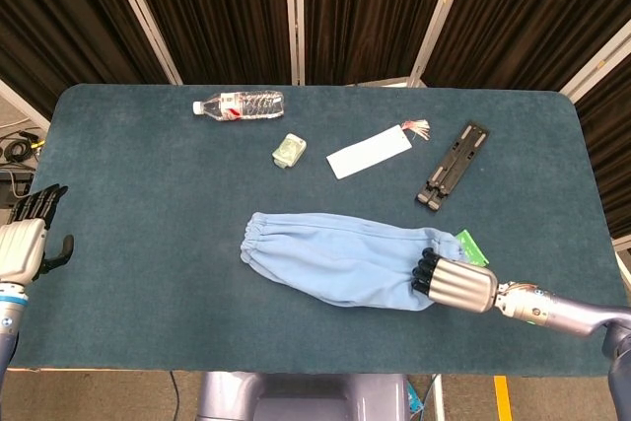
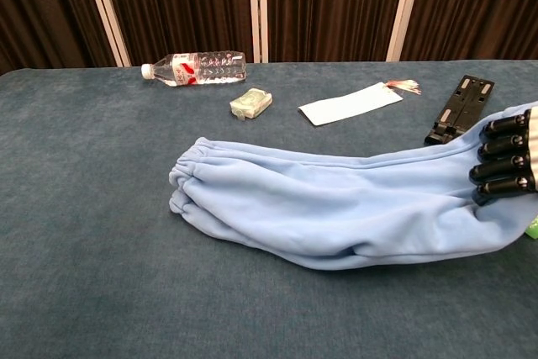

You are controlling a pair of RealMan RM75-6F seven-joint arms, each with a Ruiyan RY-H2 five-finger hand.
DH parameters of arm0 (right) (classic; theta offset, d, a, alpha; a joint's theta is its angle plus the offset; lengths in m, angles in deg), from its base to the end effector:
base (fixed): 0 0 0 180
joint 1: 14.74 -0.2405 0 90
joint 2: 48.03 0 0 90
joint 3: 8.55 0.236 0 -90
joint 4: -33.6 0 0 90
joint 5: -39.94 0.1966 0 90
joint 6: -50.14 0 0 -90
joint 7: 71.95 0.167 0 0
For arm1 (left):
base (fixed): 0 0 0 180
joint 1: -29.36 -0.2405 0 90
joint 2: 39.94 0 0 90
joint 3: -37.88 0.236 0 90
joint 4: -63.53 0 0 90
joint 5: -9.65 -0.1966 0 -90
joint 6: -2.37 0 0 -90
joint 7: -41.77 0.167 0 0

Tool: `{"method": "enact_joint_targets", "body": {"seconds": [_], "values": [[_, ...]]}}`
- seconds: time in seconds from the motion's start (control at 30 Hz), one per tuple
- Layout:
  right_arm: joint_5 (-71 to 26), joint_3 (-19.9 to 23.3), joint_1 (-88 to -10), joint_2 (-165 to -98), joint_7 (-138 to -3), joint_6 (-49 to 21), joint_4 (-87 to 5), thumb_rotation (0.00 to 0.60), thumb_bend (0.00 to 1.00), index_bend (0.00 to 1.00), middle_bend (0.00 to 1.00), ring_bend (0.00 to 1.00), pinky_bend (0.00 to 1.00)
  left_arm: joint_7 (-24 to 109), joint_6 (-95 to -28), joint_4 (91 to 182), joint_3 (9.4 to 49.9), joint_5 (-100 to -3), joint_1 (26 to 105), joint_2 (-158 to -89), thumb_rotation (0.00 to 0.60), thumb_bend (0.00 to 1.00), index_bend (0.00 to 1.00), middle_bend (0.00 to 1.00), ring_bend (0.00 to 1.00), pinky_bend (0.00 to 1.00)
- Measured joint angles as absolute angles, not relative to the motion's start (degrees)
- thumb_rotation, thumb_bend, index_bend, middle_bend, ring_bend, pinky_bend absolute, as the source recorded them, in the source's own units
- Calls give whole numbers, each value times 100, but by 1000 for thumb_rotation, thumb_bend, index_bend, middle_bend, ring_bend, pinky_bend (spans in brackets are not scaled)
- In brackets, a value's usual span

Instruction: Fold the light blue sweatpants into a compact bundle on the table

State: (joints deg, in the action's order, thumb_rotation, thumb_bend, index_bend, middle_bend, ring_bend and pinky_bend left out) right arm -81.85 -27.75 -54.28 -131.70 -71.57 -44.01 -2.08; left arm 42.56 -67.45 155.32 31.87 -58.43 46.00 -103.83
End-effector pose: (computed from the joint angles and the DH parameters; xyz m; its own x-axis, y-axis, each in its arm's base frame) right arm -0.2272 -0.2846 0.0632 0.7469 0.4244 0.5118 0.1170 -0.8417 0.5271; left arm -0.2983 0.2681 0.1517 0.3458 0.1320 0.9290 0.9272 0.1040 -0.3599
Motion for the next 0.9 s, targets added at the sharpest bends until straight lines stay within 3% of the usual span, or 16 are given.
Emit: {"method": "enact_joint_targets", "body": {"seconds": [0.2, 0.57, 0.9], "values": [[-8277, -2644, -5787, -13118, -7556, -4111, -1043, 600, 785, 545, 499, 470, 420, 4272, -6733, 15557, 3178, -5867, 4591, -10386, 600, 575, 0, 0, 0, 0], [-8205, -1809, -7152, -13396, -8356, -2317, -2402, 600, 755, 543, 498, 470, 421, 4087, -6606, 15491, 3128, -5794, 4583, -10332, 600, 575, 0, 0, 0, 0], [-7878, -1235, -7816, -14230, -8713, -1220, -2368, 600, 736, 517, 485, 467, 420, 3779, -6471, 15407, 3087, -5787, 4552, -10222, 600, 574, 0, 0, 0, 0]]}}
